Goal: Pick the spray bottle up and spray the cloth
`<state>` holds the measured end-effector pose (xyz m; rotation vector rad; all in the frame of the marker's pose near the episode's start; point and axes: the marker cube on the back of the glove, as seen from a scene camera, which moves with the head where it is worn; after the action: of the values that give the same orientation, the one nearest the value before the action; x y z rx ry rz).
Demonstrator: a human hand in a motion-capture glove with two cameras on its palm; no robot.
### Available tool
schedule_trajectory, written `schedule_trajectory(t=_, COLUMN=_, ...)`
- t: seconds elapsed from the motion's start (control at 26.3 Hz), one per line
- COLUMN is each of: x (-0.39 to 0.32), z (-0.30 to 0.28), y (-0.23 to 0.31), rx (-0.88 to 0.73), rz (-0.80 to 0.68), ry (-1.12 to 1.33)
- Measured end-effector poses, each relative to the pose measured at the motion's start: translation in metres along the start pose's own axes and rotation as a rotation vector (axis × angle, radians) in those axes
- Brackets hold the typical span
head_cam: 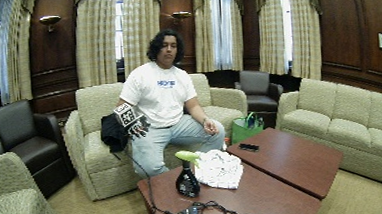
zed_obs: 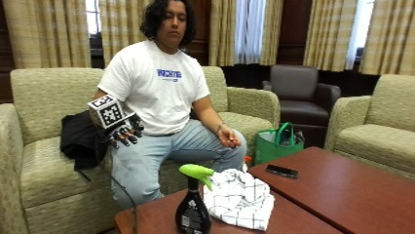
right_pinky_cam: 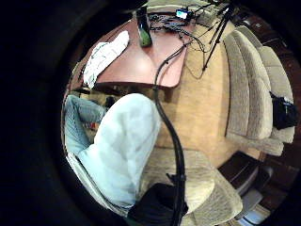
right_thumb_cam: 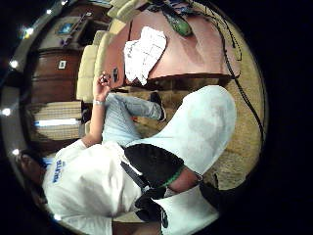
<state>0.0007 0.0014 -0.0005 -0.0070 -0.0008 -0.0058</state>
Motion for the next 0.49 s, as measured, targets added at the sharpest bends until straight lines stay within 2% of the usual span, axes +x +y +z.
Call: schedule_trajectory(t=0.49, x=0.006, z=0.0005, y=-0.0008, rx=-0.02, rz=0.026, ry=-0.01)
